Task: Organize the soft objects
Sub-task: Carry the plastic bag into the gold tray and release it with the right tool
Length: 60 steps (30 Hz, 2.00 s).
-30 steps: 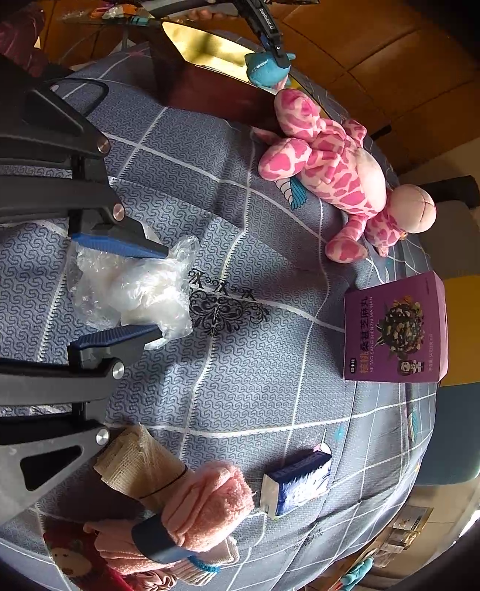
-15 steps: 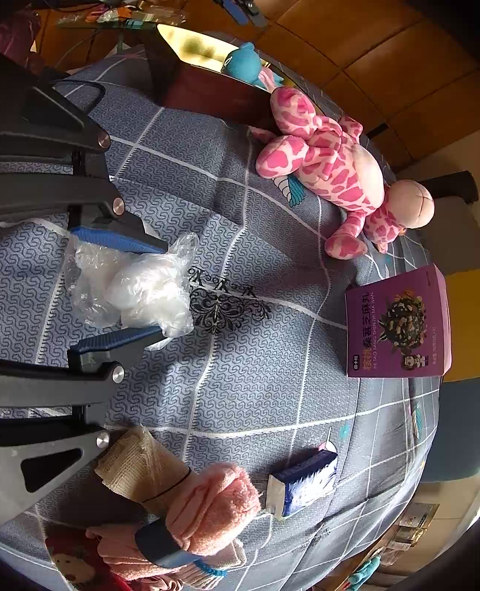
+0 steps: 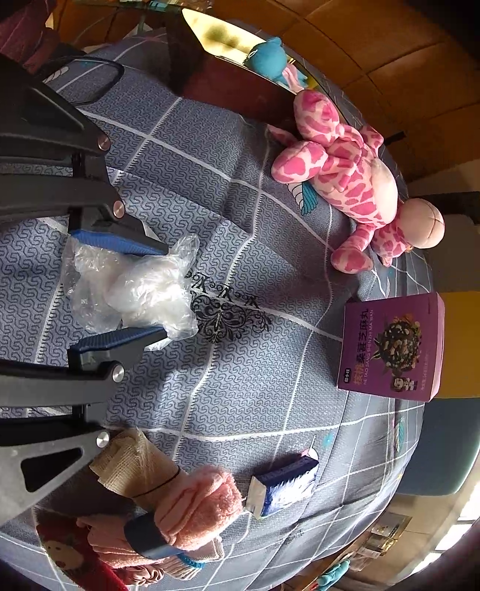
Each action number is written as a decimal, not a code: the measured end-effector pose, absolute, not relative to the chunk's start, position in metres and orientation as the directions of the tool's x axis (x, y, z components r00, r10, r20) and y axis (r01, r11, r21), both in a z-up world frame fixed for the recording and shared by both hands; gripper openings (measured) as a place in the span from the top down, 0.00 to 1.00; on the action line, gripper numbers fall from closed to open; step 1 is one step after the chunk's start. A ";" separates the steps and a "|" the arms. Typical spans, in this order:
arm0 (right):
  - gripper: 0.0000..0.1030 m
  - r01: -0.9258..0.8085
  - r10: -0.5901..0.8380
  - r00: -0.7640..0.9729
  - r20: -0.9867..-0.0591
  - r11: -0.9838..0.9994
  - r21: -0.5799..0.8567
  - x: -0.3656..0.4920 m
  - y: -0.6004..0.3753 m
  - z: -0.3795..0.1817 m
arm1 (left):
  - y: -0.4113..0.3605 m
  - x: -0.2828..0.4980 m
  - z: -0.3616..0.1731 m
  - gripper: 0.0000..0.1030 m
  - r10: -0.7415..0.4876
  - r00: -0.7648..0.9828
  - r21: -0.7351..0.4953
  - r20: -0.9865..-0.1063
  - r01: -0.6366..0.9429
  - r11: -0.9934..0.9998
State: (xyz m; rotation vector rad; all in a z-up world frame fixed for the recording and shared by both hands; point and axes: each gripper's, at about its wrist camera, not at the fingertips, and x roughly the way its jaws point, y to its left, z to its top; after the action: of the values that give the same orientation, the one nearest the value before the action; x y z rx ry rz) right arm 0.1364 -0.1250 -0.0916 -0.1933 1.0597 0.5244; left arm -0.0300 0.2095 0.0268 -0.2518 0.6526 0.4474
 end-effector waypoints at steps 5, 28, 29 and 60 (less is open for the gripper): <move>0.64 -0.498 0.310 0.393 -0.866 0.863 0.083 0.134 -0.124 -0.093 | 0.207 -0.035 0.025 0.00 0.318 0.703 -0.089 -0.637 -0.476 0.875; 0.78 -0.492 0.296 0.498 -0.815 0.870 0.016 0.112 -0.096 -0.055 | 0.207 -0.049 0.015 0.00 0.289 0.702 -0.105 -0.651 -0.460 0.882; 0.78 -0.504 0.313 0.499 -0.808 0.863 0.023 0.110 -0.091 -0.049 | 0.208 -0.050 0.015 0.00 0.289 0.702 -0.106 -0.651 -0.461 0.881; 0.59 -0.744 0.437 0.310 -0.845 0.664 0.071 0.143 0.181 -0.058 | 0.256 -0.068 -0.006 0.00 0.338 0.647 -0.126 -0.683 -0.561 0.818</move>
State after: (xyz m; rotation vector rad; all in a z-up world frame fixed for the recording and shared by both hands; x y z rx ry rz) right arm 0.1426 0.1812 -0.0580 -0.3646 0.9766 0.8031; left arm -0.0677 0.2558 -0.0060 -0.3433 0.6972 0.5224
